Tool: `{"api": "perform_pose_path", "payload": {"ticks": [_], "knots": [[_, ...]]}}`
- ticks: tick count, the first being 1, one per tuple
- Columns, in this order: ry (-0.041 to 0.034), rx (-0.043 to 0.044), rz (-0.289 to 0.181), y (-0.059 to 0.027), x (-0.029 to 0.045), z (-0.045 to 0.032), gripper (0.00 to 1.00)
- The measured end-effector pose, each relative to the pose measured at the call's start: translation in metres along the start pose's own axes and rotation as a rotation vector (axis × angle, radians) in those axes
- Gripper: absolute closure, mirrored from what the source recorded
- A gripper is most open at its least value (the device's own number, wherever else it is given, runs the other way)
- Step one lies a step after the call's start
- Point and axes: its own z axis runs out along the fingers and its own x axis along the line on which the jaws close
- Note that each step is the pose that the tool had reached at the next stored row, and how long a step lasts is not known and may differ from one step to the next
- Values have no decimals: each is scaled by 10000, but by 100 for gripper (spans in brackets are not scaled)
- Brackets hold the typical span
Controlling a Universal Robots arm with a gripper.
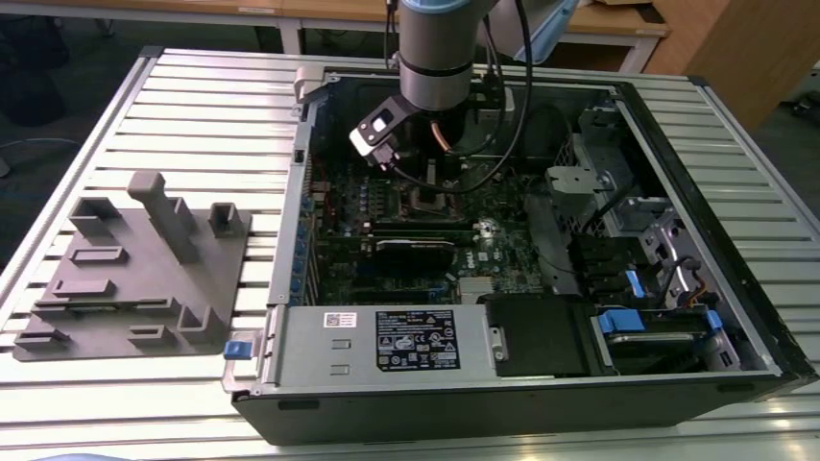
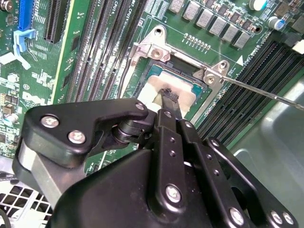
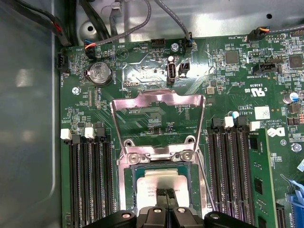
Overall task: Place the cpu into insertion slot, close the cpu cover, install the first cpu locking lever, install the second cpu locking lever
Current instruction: 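Place the cpu into insertion slot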
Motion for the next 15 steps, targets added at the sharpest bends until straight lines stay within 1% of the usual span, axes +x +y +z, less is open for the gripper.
{"api": "perform_pose_path", "payload": {"ticks": [2,4,10,15], "knots": [[12,-5,1,3,3,-23,89],[-4,3,0,5,1,-70,89],[-7,4,-1,15,3,-208,89],[-4,2,0,15,3,-211,89]]}}
